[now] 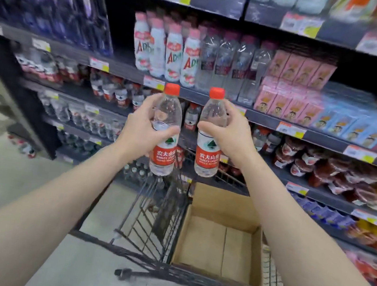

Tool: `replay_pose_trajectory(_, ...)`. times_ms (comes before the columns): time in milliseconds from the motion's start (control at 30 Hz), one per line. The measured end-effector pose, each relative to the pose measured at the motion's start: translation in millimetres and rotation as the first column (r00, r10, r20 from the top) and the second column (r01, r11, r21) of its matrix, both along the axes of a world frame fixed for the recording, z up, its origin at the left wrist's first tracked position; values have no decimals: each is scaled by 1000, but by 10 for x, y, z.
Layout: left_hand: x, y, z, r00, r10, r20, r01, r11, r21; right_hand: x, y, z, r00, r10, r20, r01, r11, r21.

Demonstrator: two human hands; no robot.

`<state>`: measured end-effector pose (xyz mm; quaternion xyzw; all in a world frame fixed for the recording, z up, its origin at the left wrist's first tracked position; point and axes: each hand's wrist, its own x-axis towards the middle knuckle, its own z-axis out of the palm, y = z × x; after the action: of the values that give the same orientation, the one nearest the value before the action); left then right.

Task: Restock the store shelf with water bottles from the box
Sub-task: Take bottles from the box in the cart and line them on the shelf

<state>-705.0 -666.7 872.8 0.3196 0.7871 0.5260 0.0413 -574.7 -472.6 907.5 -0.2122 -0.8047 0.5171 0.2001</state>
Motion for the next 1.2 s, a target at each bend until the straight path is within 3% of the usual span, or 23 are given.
replay_pose_trajectory(233,-186,-1012,770,990,119,-77,-114,992,61,-369,-872,698,984,126,-129,-120,991,54)
replay_pose_trajectory(467,-664,-2168,1104,983,170,-63,-166,983,73,-1010,-1918,1047,954,268,-130,-245,954,173)
replay_pose_trajectory(867,-2369,-4149,1260,977,175,-120,-162,980,112,-2949,-3855,994,959,255,-125,-228,954,194)
replay_pose_trajectory(1200,-3765,-4895,1095,979,189,-76,-181,978,102,-4433,-4569,727,973,224,-53,-214,966,147)
